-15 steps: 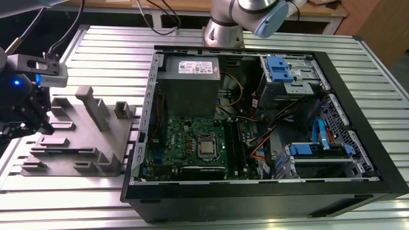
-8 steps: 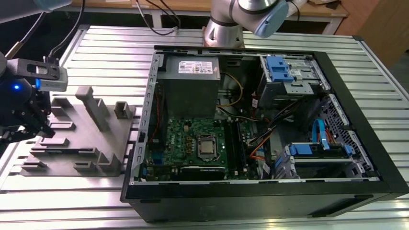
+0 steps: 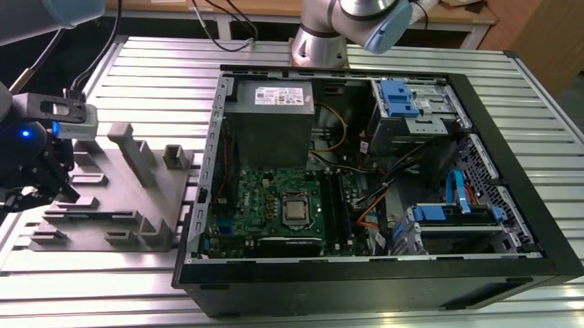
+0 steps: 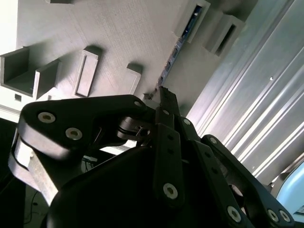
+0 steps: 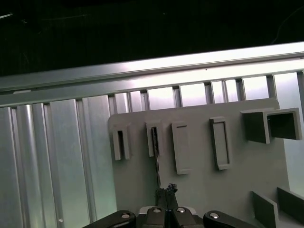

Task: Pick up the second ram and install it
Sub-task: 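Pick up the second ram and move it above second insertion slot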

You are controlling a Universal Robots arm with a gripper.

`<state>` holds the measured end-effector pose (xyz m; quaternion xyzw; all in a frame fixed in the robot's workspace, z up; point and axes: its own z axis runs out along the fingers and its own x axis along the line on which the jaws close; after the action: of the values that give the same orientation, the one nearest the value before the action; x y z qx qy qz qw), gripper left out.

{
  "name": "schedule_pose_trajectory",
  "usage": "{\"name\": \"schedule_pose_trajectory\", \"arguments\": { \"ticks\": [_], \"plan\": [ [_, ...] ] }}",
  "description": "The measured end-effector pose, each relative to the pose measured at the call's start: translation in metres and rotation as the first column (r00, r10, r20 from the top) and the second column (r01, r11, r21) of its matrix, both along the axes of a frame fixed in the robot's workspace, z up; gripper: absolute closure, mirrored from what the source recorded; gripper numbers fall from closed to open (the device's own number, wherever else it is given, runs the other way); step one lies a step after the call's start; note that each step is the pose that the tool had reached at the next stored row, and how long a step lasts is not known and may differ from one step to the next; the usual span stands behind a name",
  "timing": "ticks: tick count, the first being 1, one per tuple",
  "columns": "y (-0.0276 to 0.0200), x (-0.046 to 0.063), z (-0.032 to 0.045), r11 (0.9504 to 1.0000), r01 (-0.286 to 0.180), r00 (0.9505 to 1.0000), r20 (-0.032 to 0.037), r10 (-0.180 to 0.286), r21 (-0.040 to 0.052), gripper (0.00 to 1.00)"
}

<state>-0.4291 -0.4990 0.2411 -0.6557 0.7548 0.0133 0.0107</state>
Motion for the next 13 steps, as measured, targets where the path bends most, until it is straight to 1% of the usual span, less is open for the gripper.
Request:
{"name": "schedule_pose_trajectory", "arguments": {
  "ticks": [2,8,13],
  "plan": [
    [-0.0007,-0.0001,-0.002,1.0,0.0,1.0,0.0,0.0,0.0,0.93],
    [-0.0007,-0.0001,-0.0026,1.0,0.0,1.0,0.0,0.0,0.0,0.93],
    [-0.0007,-0.0001,-0.0097,1.0,-0.005,1.0,0.0001,0.005,0.0,0.93]
  ]
}}
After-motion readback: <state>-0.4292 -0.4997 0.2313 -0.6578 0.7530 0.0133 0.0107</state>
